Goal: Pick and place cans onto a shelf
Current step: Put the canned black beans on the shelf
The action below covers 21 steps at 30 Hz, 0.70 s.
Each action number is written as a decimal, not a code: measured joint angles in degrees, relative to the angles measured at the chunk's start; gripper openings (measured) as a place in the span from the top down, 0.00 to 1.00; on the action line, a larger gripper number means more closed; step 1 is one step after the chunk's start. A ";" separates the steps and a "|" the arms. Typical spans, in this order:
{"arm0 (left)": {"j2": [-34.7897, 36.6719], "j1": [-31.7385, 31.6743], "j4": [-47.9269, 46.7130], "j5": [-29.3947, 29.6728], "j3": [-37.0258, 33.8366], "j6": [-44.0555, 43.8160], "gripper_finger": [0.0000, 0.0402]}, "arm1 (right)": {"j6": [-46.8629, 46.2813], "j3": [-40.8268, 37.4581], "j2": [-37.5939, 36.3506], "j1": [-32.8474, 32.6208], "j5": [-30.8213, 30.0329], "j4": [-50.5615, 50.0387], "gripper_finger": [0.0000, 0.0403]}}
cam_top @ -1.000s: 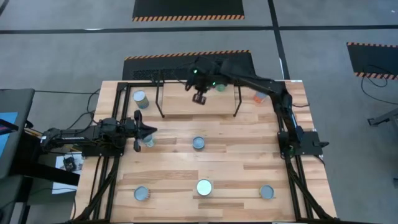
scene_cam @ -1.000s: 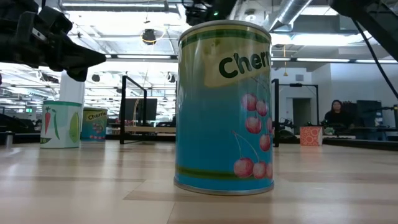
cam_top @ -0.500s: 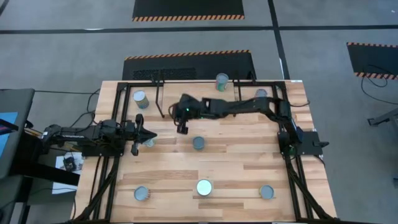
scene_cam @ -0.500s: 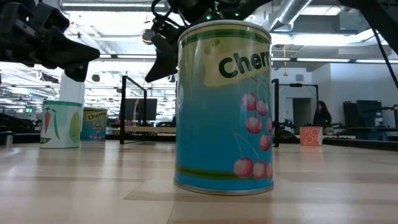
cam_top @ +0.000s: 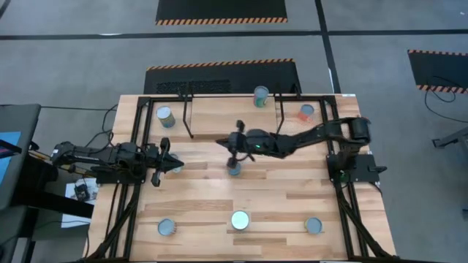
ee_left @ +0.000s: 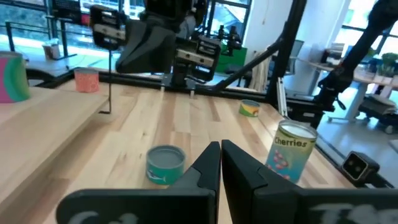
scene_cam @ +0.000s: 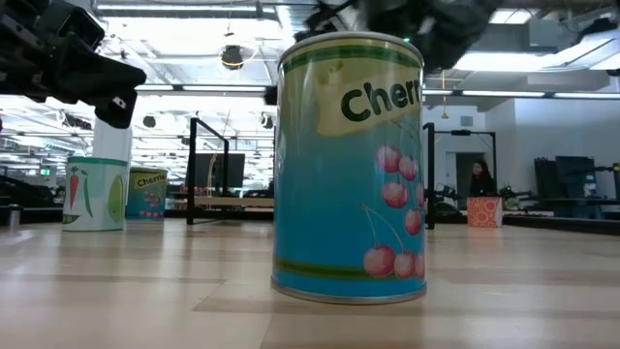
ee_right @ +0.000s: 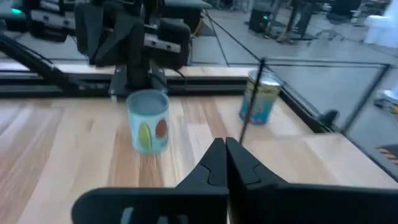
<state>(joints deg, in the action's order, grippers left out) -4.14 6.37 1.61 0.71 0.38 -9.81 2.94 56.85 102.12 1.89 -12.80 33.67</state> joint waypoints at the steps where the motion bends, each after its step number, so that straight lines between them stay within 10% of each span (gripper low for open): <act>1: 0.01 0.22 -0.08 0.03 0.12 -0.27 0.99 | 0.02 -2.12 -1.77 -0.45 -1.27 -0.08 0.99; 10: -6.47 4.44 -12.65 4.36 9.94 -5.86 0.99 | -1.79 -20.05 -15.54 -4.58 -12.38 5.07 0.99; 21: -37.13 13.70 -33.08 5.72 30.53 -22.60 0.99 | -3.26 -35.56 -21.98 -9.45 -19.28 17.85 0.99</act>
<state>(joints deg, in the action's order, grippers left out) -41.28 20.08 -31.47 6.43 30.90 -32.41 -0.32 21.29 80.14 -7.55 -32.08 51.53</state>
